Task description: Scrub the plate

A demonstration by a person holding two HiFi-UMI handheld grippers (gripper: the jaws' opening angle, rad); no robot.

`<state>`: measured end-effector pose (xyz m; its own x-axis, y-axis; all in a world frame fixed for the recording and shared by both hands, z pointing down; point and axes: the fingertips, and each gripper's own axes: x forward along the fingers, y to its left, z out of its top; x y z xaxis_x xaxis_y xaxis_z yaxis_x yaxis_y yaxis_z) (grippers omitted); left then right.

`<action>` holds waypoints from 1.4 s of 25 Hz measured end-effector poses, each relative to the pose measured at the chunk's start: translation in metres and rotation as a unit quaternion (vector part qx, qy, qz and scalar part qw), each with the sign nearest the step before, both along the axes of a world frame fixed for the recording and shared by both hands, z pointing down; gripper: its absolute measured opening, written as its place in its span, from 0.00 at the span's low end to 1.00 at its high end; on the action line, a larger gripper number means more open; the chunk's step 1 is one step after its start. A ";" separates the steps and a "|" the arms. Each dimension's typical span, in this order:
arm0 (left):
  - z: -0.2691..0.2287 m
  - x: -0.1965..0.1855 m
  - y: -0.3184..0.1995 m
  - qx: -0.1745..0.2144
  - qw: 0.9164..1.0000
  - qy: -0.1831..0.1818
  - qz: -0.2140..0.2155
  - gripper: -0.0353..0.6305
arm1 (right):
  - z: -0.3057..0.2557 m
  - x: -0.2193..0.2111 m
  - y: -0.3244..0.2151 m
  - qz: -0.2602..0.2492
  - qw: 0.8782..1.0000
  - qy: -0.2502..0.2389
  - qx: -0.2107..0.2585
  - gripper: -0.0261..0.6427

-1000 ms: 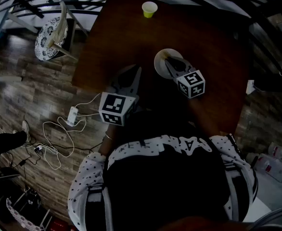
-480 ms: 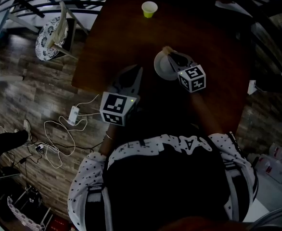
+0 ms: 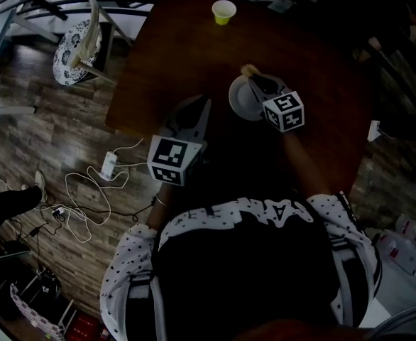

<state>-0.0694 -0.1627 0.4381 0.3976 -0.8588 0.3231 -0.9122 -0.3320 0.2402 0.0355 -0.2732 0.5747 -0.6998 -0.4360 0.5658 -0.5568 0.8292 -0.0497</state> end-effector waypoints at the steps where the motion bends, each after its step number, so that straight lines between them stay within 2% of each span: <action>1: 0.001 0.000 0.000 0.000 1.000 0.000 0.000 0.08 | 0.001 -0.001 0.001 -0.001 1.000 0.000 -0.001 0.11; 35: -0.001 -0.006 0.010 0.006 1.000 -0.005 -0.001 0.08 | 0.016 -0.002 0.025 -0.016 1.000 0.024 -0.013 0.11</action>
<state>-0.0750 -0.1531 0.4370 0.3923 -0.8636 0.3166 -0.9152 -0.3322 0.2281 0.0330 -0.2480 0.5905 -0.6847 -0.3991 0.6099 -0.5323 0.8454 -0.0444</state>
